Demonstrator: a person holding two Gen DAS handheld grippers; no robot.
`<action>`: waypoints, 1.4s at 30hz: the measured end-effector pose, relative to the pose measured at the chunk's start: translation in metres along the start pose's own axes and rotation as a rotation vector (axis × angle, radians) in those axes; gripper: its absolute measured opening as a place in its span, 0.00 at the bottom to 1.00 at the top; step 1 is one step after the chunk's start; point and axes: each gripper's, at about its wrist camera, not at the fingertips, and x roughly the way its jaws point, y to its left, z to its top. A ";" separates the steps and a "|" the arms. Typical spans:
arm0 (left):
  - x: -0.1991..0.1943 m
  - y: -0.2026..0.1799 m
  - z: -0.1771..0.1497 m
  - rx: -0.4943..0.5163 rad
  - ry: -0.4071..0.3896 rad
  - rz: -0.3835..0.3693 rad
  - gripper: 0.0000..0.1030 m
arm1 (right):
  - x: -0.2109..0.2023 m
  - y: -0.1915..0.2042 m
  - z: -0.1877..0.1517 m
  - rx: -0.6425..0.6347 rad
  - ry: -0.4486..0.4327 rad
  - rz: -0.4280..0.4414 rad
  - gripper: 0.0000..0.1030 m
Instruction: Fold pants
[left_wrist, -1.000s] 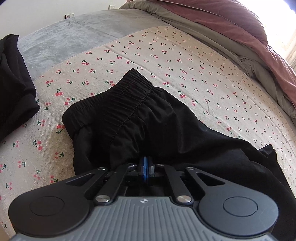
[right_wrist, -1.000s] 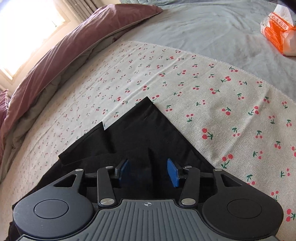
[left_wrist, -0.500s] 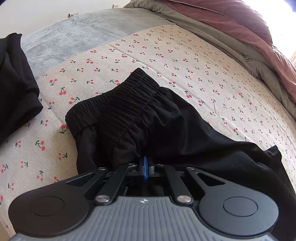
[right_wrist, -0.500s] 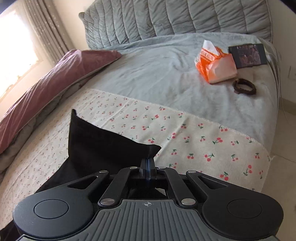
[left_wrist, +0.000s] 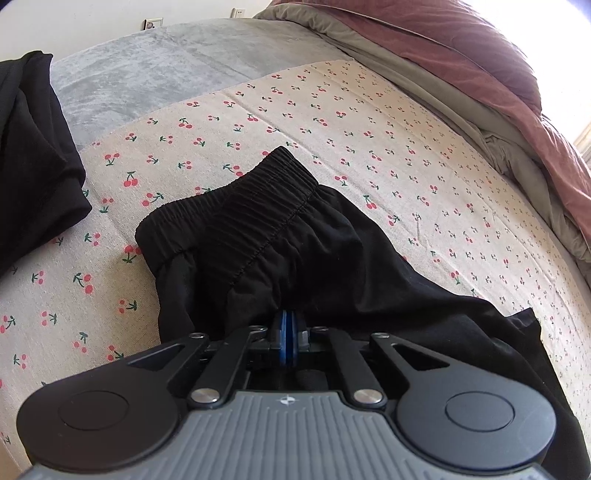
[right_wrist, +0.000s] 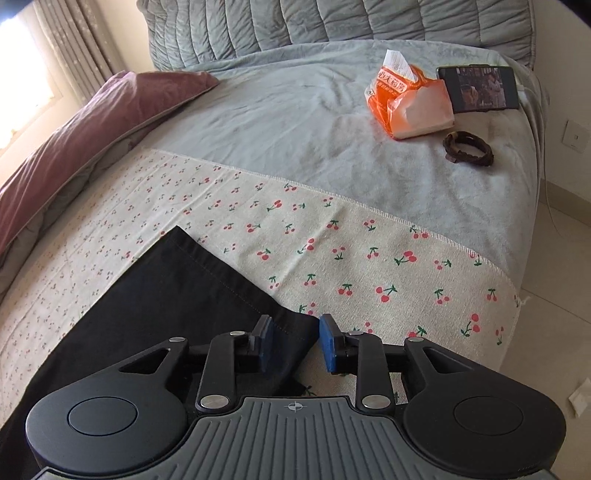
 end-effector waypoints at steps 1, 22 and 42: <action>-0.003 0.001 0.000 -0.005 -0.005 -0.011 0.01 | -0.003 0.003 0.001 -0.009 -0.023 0.001 0.32; -0.035 0.031 0.015 -0.107 -0.103 -0.247 0.31 | -0.061 0.346 -0.154 -0.987 0.010 0.750 0.46; -0.004 0.019 0.023 -0.066 -0.004 -0.079 0.09 | -0.025 0.539 -0.250 -1.438 0.267 0.921 0.00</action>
